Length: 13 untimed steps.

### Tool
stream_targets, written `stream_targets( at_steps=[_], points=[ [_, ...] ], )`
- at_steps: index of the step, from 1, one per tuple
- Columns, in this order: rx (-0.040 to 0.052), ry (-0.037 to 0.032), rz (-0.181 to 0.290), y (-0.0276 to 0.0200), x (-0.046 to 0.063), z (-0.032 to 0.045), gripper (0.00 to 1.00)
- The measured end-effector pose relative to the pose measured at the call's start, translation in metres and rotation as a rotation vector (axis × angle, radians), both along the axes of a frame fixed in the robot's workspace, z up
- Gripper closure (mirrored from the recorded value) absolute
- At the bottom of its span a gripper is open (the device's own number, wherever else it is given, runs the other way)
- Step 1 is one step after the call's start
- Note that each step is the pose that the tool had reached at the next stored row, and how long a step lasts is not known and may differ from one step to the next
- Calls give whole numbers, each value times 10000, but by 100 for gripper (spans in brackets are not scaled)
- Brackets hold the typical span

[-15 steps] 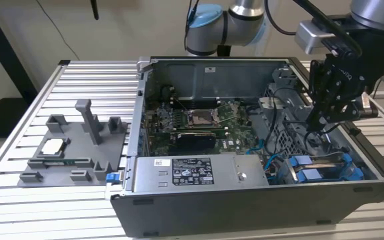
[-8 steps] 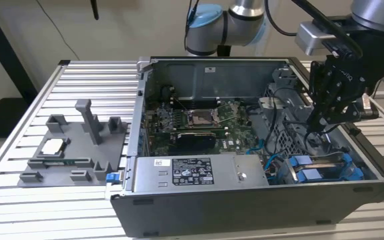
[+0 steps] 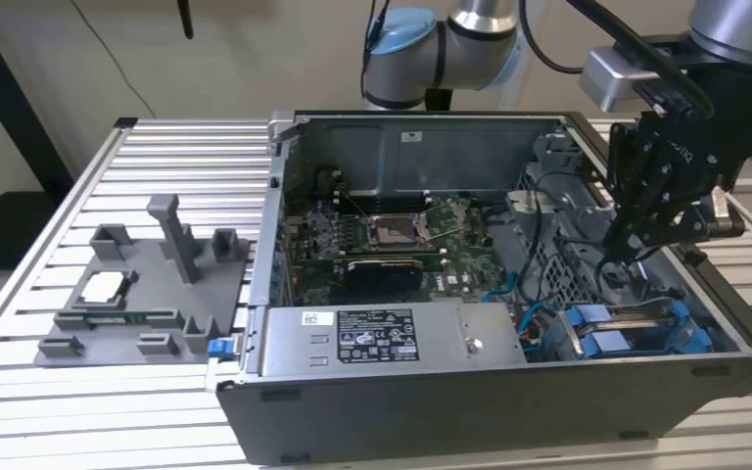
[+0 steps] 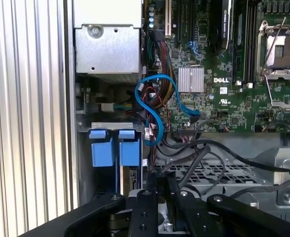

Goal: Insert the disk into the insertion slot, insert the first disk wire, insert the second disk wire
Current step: 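Insert the first disk wire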

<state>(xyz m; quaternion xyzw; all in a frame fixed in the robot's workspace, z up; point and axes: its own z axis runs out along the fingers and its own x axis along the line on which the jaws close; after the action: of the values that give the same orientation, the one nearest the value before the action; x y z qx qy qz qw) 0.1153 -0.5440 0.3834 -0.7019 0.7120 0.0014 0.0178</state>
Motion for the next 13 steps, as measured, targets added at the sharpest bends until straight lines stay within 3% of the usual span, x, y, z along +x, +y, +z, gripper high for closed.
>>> stream_targets(
  at_steps=[13],
  points=[
    [-114, 0, 1, -13, 15, -51, 81]
  ],
)
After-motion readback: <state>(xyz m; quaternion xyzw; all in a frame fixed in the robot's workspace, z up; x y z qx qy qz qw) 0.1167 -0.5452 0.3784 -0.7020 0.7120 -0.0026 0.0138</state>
